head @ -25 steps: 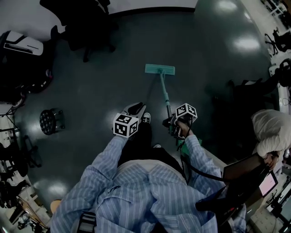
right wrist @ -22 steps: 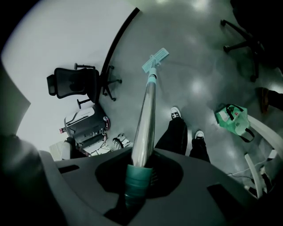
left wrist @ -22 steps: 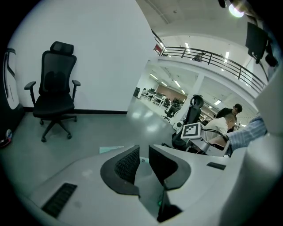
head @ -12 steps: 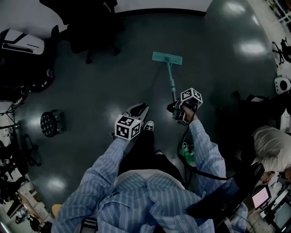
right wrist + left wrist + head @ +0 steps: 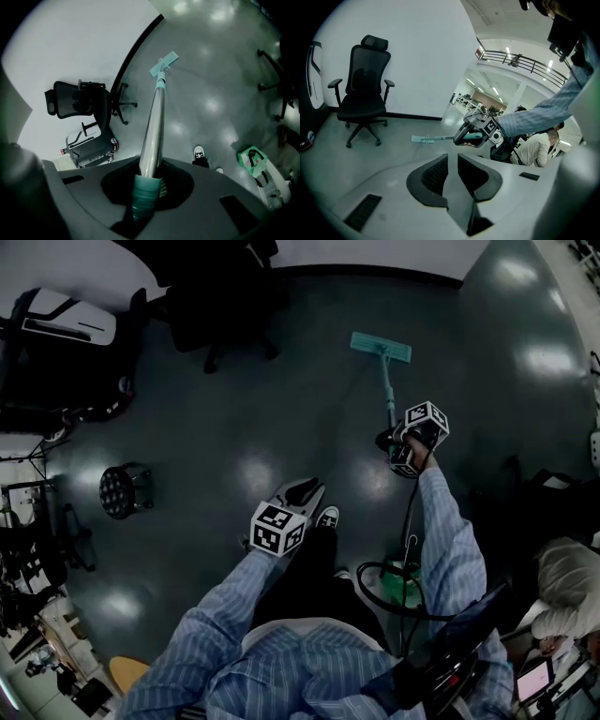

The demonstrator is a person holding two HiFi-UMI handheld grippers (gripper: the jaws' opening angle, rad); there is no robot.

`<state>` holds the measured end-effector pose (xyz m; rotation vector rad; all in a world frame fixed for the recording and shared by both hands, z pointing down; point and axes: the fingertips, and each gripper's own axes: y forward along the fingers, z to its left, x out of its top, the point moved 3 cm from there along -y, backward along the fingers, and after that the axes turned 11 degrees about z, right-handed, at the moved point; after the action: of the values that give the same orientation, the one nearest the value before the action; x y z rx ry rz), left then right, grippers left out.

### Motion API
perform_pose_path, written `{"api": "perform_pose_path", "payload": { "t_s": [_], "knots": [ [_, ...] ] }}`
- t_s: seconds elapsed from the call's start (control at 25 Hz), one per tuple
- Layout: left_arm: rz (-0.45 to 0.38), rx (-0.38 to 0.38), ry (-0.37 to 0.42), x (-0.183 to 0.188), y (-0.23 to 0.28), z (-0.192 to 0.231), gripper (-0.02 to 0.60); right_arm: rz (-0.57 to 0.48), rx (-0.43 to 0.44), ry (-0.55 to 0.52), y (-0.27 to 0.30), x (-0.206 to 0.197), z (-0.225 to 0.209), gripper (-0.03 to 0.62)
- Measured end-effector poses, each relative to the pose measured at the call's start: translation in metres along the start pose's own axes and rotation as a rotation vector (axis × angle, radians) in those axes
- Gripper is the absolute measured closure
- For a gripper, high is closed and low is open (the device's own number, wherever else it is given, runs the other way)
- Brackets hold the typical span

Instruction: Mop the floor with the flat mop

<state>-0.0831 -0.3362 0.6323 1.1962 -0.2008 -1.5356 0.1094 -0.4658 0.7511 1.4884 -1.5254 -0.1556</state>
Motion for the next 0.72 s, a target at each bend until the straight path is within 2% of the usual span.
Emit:
{"api": "perform_pose_path", "payload": {
  "t_s": [0.24, 0.4, 0.52, 0.72],
  "knots": [
    [0.028, 0.034, -0.024, -0.015, 0.000, 0.028, 0.512, -0.034, 0.008, 0.015, 0.003, 0.057, 0.027, 0.549],
    [0.039, 0.056, -0.047, -0.030, -0.007, 0.037, 0.512, -0.050, 0.028, 0.035, 0.002, 0.076, 0.041, 0.549],
    [0.031, 0.071, -0.071, -0.041, -0.018, 0.040, 0.512, -0.056, 0.032, 0.038, 0.005, 0.065, 0.043, 0.549],
    [0.031, 0.063, -0.043, -0.050, -0.028, 0.031, 0.512, -0.042, 0.035, 0.031, 0.012, 0.018, 0.015, 0.551]
  ]
}}
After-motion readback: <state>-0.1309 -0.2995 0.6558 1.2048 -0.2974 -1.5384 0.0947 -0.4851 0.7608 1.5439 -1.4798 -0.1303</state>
